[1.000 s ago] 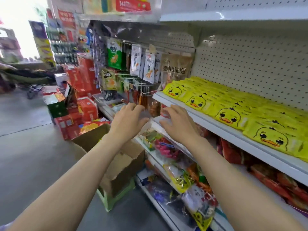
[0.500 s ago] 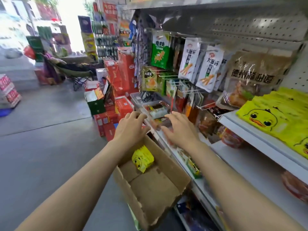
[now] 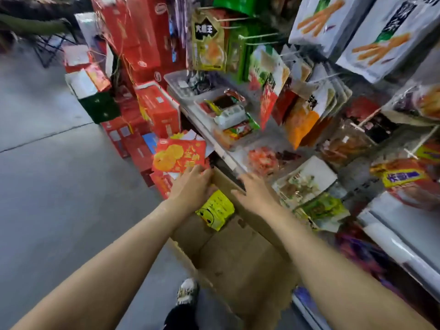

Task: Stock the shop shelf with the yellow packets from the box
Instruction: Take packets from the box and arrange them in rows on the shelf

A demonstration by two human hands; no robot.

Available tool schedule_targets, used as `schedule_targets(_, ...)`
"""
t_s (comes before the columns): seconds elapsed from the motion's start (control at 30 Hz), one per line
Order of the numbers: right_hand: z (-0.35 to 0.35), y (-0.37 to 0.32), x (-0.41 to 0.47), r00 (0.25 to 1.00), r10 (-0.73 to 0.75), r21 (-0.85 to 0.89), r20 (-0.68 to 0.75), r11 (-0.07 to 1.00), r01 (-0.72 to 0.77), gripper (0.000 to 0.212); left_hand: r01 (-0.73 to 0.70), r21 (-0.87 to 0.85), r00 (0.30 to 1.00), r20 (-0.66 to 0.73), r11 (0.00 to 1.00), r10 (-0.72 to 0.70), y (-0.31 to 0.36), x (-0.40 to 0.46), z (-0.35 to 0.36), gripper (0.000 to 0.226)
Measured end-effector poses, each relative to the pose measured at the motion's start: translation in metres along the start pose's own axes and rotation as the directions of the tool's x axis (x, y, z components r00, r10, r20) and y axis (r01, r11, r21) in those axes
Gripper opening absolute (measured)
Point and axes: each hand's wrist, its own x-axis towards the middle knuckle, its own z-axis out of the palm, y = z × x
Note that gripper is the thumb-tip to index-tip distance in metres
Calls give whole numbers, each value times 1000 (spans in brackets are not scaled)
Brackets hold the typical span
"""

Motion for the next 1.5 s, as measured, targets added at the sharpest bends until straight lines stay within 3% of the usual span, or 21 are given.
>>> schedule_targets(0.13,65,11,43,979,142,46,148,988,-150,52,-23,-12,974,226,1000,25,-48,37,65,52)
schedule_targets(0.27,132,29,70,921,278,119,274,940,-319,49,0,-95,903,428,995,41,-82,53,134,48)
schedule_targets(0.37,174,41,86,886,339,128,315,911,-393,47,21,-118,861,507,993,42,-98,62,182,51)
schedule_targets(0.57,227,49,110,859,400,258,318,836,-485,46,-36,-172,814,566,984,129,-106,85,249,67)
schedule_targets(0.7,243,55,117,866,401,285,298,829,-482,48,-28,-157,818,563,987,113,-107,91,269,73)
schedule_targets(0.83,250,62,122,870,400,259,289,842,-474,47,-70,-19,893,445,997,71,-103,85,272,45)
schedule_targets(0.97,254,63,128,879,403,204,254,866,-456,43,-153,106,875,477,983,85,-107,74,284,32)
schedule_targets(1.07,260,63,131,888,404,172,220,880,-443,39,-175,95,871,478,980,110,-110,71,290,32)
schedule_targets(1.17,265,62,132,888,413,174,202,877,-447,44,-190,-11,792,590,982,160,-114,73,292,28)
schedule_targets(1.3,273,59,135,889,423,161,174,878,-450,46,-75,-193,593,780,978,199,-120,65,295,17)
schedule_targets(1.5,284,54,135,846,499,168,188,832,-529,39,-31,-245,551,805,969,221,-117,52,294,24)
